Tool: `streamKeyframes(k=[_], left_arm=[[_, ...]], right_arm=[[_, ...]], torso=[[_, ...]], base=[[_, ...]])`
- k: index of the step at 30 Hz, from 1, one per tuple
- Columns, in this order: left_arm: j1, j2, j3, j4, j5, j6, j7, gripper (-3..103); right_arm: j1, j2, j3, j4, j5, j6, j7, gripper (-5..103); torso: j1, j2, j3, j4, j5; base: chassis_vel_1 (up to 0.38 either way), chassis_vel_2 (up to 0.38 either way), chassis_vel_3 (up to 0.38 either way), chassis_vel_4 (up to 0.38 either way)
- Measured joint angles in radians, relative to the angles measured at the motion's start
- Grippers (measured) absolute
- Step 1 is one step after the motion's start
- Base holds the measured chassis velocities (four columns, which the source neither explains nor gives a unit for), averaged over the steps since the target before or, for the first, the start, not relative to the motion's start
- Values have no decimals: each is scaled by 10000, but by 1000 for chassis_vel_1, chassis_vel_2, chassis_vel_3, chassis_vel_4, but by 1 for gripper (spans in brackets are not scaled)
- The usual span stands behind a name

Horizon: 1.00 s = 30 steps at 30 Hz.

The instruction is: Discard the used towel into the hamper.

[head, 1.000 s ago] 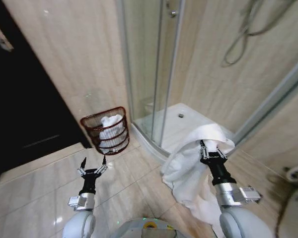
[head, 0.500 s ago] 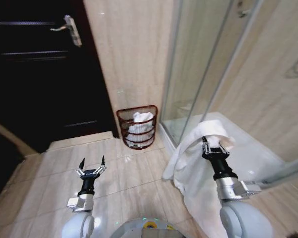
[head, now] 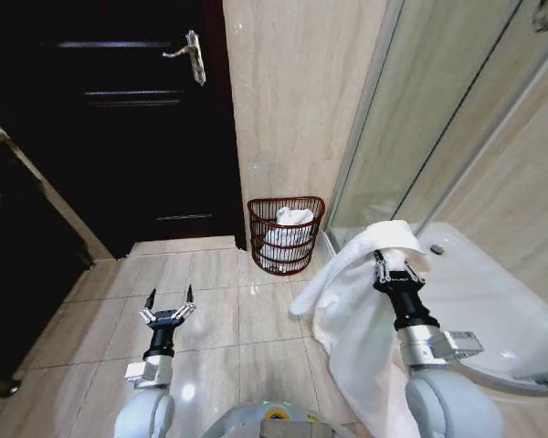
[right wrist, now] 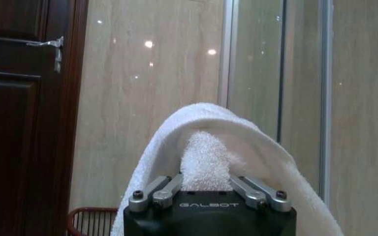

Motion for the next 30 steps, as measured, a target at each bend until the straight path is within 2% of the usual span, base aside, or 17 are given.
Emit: streamKeyframes(k=[8, 19, 23, 26, 30], left_arm=[[107, -215, 0, -229, 46, 100, -134, 100], [115, -112, -58, -609, 300, 313, -149, 100], [113, -229, 41, -947, 429, 580, -154, 100], [242, -333, 151, -1460, 487, 1013, -159, 100], [157, -300, 293, -1508, 480, 1179, -102, 100]], right_arm=[[164, -82, -30, -92, 19, -18, -79, 14], [620, -238, 49, -195, 315, -270, -77, 14], [720, -247, 169, -294, 509, -305, -74, 14], [1016, -145, 224, -315, 484, -744, 24, 14], [1312, -35, 143, -318, 323, -1038, 255, 14]], torso=[[60, 313, 252, 0, 0], [198, 752, 551, 0, -1], [237, 929, 692, 0, 0], [278, 1094, 816, 2, 3], [320, 1235, 915, 3, 1]], base=[[0, 0, 0, 0], [0, 0, 0, 0], [0, 0, 0, 0], [0, 0, 0, 0], [0, 0, 0, 0]])
